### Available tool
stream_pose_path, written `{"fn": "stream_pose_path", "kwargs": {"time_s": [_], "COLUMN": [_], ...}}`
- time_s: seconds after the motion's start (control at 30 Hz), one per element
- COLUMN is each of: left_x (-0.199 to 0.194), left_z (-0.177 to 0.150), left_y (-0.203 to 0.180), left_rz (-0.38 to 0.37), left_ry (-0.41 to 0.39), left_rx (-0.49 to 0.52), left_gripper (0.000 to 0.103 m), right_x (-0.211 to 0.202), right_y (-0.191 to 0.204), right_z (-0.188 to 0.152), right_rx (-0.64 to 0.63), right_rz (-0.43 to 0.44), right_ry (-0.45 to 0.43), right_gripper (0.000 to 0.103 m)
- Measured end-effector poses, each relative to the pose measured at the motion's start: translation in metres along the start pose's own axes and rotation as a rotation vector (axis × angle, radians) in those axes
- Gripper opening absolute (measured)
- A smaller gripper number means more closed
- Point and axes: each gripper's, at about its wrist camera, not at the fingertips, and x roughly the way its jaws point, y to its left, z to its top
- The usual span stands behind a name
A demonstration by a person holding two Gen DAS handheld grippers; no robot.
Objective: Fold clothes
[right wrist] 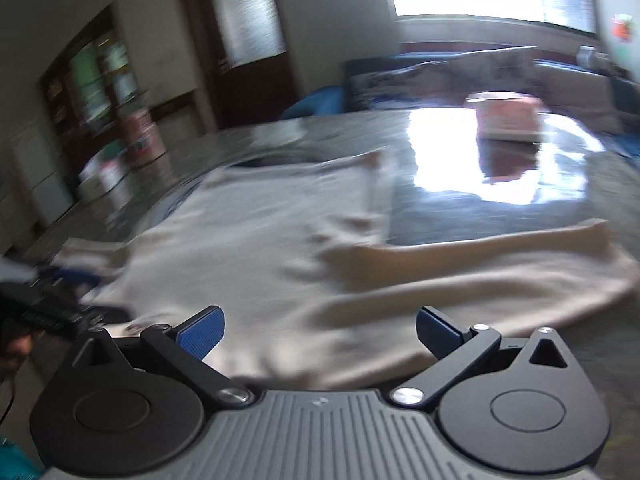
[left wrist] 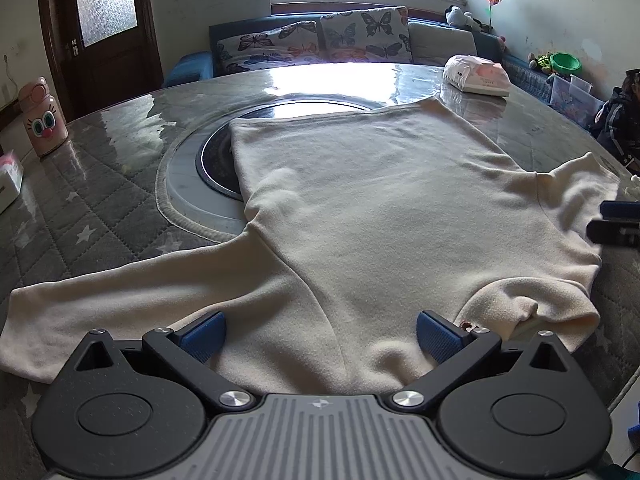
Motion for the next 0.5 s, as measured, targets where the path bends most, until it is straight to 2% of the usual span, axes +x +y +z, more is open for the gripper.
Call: {"fn": "stream_pose_path", "kwargs": {"time_s": [0.13, 0.33, 0.47, 0.5], "left_x": [-0.001, -0.001, -0.002, -0.003], "left_z": [0.001, 0.004, 0.006, 0.006], "left_y": [-0.001, -0.004, -0.005, -0.005], "left_rz": [0.007, 0.018, 0.026, 0.029], "left_ry": [0.002, 0.001, -0.001, -0.003], "left_rx": [0.002, 0.01, 0.017, 0.019], "left_gripper": [0.103, 0.103, 0.103, 0.103], "right_x": [-0.004, -0.003, 0.005, 0.007], "right_y": [-0.046, -0.108, -0.132, -0.134], "right_z": [0.003, 0.01, 0.015, 0.016], "right_rx": [0.088, 0.221, 0.257, 0.26], "right_rz": [-0.179, -0.37, -0.45, -0.454], "right_ry": [-0.025, -0.041, -0.038, -0.036], "right_gripper": [0.103, 0.102, 0.091, 0.085]}}
